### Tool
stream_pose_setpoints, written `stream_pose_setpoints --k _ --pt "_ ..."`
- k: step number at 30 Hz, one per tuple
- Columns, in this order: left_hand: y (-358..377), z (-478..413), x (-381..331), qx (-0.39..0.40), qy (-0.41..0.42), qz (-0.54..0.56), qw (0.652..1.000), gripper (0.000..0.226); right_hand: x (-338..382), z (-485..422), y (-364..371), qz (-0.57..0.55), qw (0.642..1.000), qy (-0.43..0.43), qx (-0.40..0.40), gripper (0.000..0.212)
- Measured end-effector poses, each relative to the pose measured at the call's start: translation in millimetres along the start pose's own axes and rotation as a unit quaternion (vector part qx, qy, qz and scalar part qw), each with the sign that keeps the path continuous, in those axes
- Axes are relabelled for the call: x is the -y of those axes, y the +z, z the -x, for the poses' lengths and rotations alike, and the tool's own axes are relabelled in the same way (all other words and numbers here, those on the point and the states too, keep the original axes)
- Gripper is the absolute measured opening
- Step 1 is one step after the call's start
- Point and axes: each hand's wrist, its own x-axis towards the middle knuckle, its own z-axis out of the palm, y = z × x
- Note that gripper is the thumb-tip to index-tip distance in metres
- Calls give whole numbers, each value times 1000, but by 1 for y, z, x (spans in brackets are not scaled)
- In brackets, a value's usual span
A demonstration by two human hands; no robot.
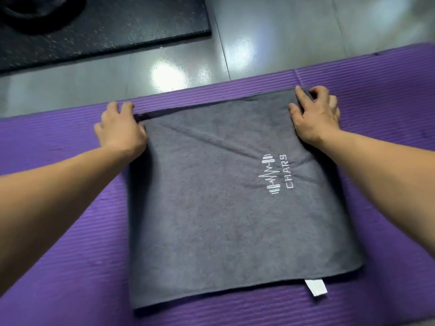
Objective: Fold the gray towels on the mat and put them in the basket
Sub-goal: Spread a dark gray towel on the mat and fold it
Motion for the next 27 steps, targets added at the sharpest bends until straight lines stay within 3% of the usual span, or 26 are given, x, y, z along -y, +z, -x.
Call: stream_pose_setpoints --k 3,7,11,13,16,21,27 --pt "11 64 1 12 84 21 996 57 2 -7 -7 8 999 14 32 58" --pt "39 173 -2 85 169 1 982 68 15 9 -17 23 997 17 78 64" --pt "68 237 4 98 215 -58 970 70 24 111 1 73 995 -70 3 63" --pt "73 249 12 87 210 -66 972 70 38 173 19 57 986 -157 21 65" --pt "74 260 29 84 175 -79 978 71 33 227 43 113 969 -201 88 69" --pt "66 276 55 83 99 -48 991 73 -3 235 38 157 967 -187 72 70" --pt "48 287 82 59 42 44 996 74 5 240 32 148 977 -144 48 71"
